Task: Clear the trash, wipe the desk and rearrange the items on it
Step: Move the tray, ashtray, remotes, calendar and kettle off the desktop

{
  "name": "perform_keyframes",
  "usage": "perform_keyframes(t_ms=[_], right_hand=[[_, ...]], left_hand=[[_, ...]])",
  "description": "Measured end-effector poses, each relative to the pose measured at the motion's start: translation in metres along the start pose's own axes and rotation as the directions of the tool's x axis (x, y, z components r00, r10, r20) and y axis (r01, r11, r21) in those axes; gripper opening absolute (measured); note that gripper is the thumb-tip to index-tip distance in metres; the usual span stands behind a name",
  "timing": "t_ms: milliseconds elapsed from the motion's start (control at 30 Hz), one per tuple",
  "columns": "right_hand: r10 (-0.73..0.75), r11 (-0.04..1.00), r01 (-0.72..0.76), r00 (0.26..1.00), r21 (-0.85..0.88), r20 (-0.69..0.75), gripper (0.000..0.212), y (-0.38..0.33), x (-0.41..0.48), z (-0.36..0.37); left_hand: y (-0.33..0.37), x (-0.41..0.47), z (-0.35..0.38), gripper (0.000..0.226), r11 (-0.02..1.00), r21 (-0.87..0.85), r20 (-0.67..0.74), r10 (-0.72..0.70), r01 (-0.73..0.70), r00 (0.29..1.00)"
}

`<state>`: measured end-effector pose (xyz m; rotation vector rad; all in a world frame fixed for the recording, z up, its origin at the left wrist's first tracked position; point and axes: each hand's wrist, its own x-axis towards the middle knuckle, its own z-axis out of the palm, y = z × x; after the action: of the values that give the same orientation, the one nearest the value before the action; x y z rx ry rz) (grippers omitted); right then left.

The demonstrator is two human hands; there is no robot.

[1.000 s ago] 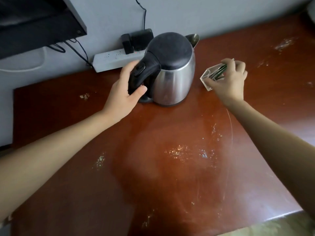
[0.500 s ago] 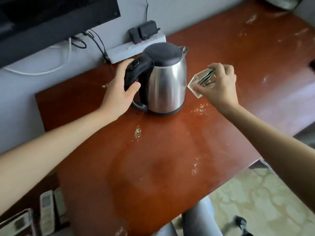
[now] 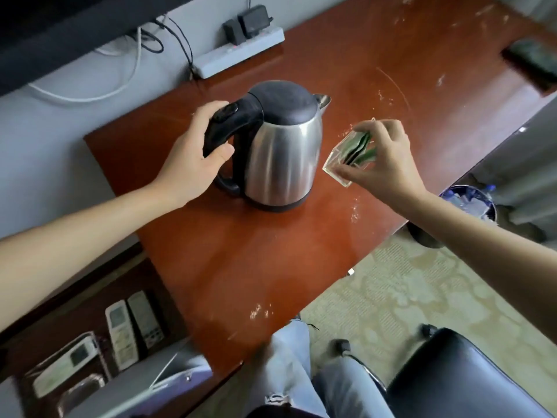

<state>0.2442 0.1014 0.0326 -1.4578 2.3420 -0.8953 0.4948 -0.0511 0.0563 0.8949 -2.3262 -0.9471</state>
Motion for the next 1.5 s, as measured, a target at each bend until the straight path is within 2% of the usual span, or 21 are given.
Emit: perform_keyframes(t_ms=[333,567,833,1067,1200,1333,1500], right_hand=[[-0.039,0.995,0.044,0.998,0.088,-0.059,0.068,-0.037,-0.129,0.004],[-0.051,0.981,0.062,0.997,0.182,-0.060,0.068,-0.085,-0.222,0.028],[-0.090,0.969,0.095,0.995,0.227,-0.029,0.067,-0.165,-0.282,0.065],[-0.118,0.965,0.138,0.988,0.224,-0.103,0.061,-0.261,-0.313,0.118],[-0.103,0.969,0.134,0.983,0.208,-0.154,0.061,-0.329,-0.331,0.167],[-0.074,0.977,0.096,0.990,0.189,-0.122,0.061,-0.394,-0.347,0.227],[-0.010,0.976,0.024,0.998,0.216,-0.066,0.065,-0.444,-0.361,0.301]], left_hand=[[0.021,-0.121,-0.034,0.052,0.996,0.043,-0.056,0.081,-0.079,0.995],[0.029,-0.219,-0.078,0.049,0.999,-0.049,-0.106,0.005,-0.011,0.994],[0.016,-0.301,-0.129,0.046,0.991,-0.130,-0.081,-0.045,0.035,0.996],[-0.042,-0.359,-0.213,0.044,0.991,-0.127,-0.165,-0.073,0.052,0.984],[-0.090,-0.384,-0.273,0.044,0.991,-0.131,-0.152,-0.047,0.027,0.987],[-0.150,-0.410,-0.323,0.046,0.992,-0.124,-0.144,-0.041,0.023,0.989],[-0.229,-0.435,-0.357,0.044,0.988,-0.130,-0.100,-0.101,0.087,0.990]])
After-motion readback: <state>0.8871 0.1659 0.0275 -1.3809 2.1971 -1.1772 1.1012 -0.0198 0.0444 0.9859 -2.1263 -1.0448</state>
